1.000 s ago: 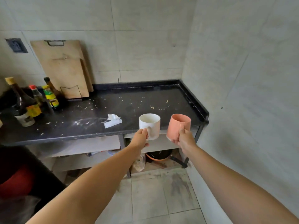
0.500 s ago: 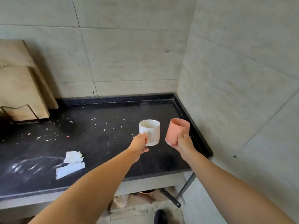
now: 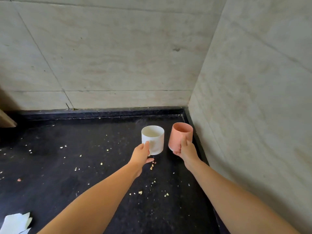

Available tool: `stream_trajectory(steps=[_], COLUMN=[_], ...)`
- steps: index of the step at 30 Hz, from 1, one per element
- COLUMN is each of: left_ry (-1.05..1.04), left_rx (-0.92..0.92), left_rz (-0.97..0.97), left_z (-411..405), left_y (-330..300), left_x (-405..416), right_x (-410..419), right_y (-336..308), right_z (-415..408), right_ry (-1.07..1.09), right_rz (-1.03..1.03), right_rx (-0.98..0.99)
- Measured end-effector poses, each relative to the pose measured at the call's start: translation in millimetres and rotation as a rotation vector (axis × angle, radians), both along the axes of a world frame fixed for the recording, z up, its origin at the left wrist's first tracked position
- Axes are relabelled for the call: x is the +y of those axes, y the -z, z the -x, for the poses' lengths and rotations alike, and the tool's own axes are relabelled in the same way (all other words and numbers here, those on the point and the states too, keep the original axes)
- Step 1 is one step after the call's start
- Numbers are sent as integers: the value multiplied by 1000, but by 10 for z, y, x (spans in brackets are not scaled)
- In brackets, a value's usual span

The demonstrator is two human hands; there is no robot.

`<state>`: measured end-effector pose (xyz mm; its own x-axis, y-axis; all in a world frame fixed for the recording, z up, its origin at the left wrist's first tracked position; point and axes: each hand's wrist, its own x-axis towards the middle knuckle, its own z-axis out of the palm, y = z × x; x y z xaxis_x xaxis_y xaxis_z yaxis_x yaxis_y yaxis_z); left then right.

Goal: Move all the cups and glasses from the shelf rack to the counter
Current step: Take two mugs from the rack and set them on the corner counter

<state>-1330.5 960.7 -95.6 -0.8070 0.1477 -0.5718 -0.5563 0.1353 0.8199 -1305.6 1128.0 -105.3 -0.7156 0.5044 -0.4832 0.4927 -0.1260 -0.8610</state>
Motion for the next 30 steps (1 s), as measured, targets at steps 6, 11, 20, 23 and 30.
stream_trajectory(steps=[6, 11, 20, 23, 30], left_ry=[18, 22, 79, 82, 77], left_rx=[48, 55, -1, -26, -30], left_rz=[12, 22, 10, 3, 45], left_z=[455, 638, 1102, 1270, 1398], left_y=[204, 372, 503, 545, 599], left_x=[250, 371, 540, 604, 716], right_x=[97, 66, 183, 205, 212], right_y=[260, 377, 496, 512, 513], right_z=[418, 615, 906, 1025, 1252], right_ry=[33, 78, 119, 85, 86], right_rz=[0, 22, -139, -199, -168], right_rx=[1, 57, -98, -96, -85])
